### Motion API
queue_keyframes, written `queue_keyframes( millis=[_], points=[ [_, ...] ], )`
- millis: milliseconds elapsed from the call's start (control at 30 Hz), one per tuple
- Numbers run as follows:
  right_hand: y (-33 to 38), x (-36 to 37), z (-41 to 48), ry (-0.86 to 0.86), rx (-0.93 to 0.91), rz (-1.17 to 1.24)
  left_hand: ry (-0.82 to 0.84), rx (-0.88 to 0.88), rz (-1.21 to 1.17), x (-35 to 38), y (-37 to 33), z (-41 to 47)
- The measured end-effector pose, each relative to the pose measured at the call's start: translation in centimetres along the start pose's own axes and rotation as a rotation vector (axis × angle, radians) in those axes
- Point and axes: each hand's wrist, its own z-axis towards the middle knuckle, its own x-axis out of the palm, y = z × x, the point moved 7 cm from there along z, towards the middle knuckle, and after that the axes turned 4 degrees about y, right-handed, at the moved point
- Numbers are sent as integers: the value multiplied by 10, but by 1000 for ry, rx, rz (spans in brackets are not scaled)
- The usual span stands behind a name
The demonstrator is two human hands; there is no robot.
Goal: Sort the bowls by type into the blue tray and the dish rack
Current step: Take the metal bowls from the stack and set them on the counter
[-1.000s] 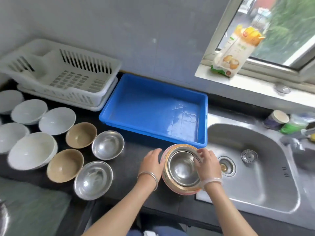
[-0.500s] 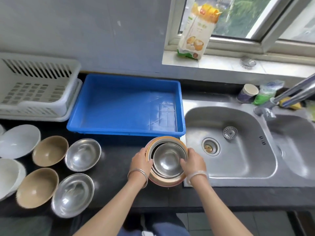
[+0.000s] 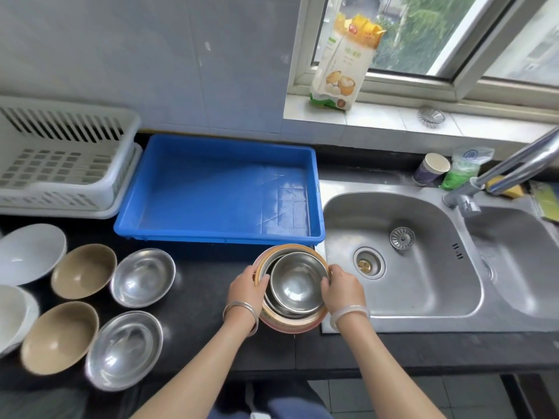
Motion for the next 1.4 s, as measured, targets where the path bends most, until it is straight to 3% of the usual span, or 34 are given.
queue_keyframes(
  millis=[767, 1200, 1400],
  points=[
    [-1, 6, -4, 36, 64, 128, -45, 31, 91, 4, -1, 8],
    [6, -4, -3, 22, 49, -48, -41, 1, 73, 5, 4, 11],
    [-1, -22, -3, -38, 57, 71, -27, 28, 111, 4, -4, 6]
  ],
)
